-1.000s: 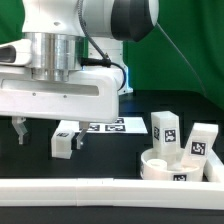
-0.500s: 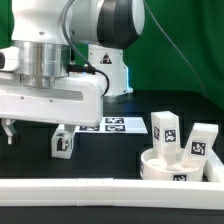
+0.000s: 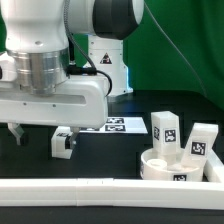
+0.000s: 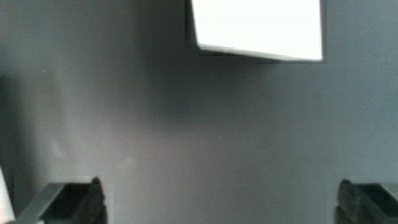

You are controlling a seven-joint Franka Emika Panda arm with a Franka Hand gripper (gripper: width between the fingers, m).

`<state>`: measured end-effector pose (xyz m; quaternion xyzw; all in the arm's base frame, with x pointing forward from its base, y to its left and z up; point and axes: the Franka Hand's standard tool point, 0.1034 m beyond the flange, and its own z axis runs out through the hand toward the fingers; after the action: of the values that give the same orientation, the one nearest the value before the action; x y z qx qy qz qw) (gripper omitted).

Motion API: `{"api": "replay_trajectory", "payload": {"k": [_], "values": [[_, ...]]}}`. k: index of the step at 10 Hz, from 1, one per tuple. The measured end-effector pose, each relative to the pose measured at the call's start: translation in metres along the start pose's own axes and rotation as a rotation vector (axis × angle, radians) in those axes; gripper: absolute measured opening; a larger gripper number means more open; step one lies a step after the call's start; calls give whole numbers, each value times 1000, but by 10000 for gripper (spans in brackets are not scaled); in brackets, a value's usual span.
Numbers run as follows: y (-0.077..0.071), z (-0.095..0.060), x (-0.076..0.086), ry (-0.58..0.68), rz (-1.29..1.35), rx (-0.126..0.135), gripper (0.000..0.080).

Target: Assemble stool

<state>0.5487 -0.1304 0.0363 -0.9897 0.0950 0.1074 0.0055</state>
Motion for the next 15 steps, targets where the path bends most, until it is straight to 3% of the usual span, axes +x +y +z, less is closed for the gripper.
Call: {"api": "replay_trajectory", "payload": {"k": [4, 6, 9, 15], "values": [[-6, 5, -11, -277, -7, 41, 649], [-9, 8, -17, -396, -10, 49, 649], [-8, 23, -34, -596, 13, 34, 649], [-3, 27, -32, -598, 36, 30, 649]]}}
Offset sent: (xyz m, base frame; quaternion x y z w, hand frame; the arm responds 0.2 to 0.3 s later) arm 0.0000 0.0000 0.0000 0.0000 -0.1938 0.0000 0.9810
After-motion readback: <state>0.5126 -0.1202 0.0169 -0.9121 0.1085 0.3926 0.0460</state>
